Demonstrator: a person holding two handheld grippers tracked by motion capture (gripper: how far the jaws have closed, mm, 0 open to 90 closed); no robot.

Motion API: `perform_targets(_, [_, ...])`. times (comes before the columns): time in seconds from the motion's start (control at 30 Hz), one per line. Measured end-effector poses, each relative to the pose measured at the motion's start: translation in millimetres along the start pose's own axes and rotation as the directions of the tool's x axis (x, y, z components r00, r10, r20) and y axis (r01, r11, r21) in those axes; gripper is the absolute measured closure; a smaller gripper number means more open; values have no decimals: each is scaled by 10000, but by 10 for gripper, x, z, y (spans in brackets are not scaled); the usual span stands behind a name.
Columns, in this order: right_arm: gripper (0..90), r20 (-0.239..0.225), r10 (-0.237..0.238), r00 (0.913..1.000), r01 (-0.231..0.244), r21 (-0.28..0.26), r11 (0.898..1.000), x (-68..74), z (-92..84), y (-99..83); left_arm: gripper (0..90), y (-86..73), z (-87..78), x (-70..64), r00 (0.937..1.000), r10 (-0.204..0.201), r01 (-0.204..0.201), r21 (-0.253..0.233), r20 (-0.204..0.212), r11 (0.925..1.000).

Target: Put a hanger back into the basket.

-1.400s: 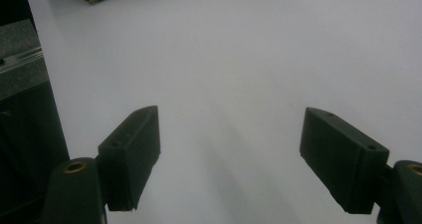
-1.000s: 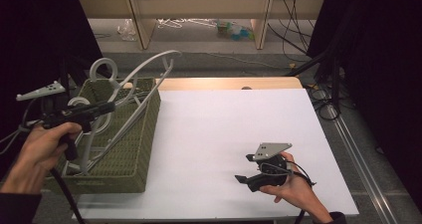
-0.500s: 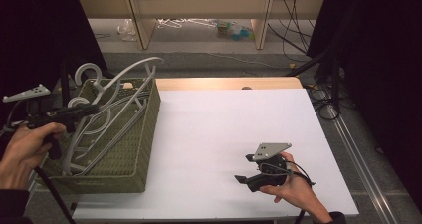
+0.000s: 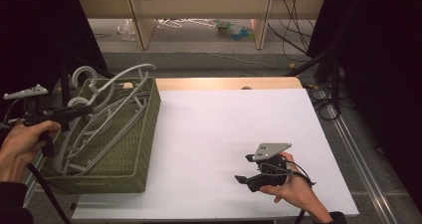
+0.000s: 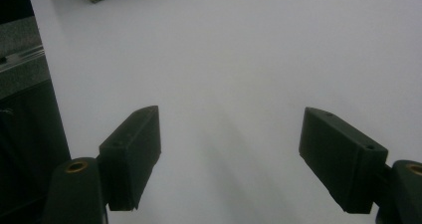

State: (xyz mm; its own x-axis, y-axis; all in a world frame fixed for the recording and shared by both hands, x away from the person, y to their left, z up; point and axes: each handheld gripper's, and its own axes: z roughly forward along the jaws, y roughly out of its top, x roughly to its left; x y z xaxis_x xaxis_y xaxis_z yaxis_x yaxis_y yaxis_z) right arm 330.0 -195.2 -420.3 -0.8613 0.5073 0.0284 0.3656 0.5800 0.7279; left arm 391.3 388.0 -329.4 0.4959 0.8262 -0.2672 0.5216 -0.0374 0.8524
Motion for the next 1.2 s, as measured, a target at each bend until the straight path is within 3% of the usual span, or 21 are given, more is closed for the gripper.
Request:
perform_targets(0.33, [252, 19, 33, 10000, -33, 79, 10000, 7, 15, -1, 791, -121, -22, 153, 9998, 163, -158, 414, -114, 9990])
perform_targets(0.53, [251, 41, 4, 10000, -4, 42, 10000, 0, 20, -2, 791, -168, 5, 180, 9998, 151, -142, 705, -127, 9974])
perform_targets(0.77, [252, 9, 10, 10000, -10, 66, 10000, 1, 21, -1, 791, -119, 56, 188, 9981, 578, -548, 1180, -229, 9915])
perform_targets(1.0, [252, -12, -9, 10000, 9, 69, 10000, -1, 13, 1, 790, -159, 91, 256, 9989, 424, -399, 1071, -207, 9934])
perform_targets(1.07, [252, -1, 18, 10000, -18, 63, 10000, -1, 10, 3, 789, -194, 104, 273, 9976, 542, -487, 1221, -421, 9913])
perform_targets(1.2, [252, 25, 16, 10000, -16, 36, 10000, 2, 8, 8, 789, -283, 186, 315, 9979, 284, -193, 1526, -579, 9881])
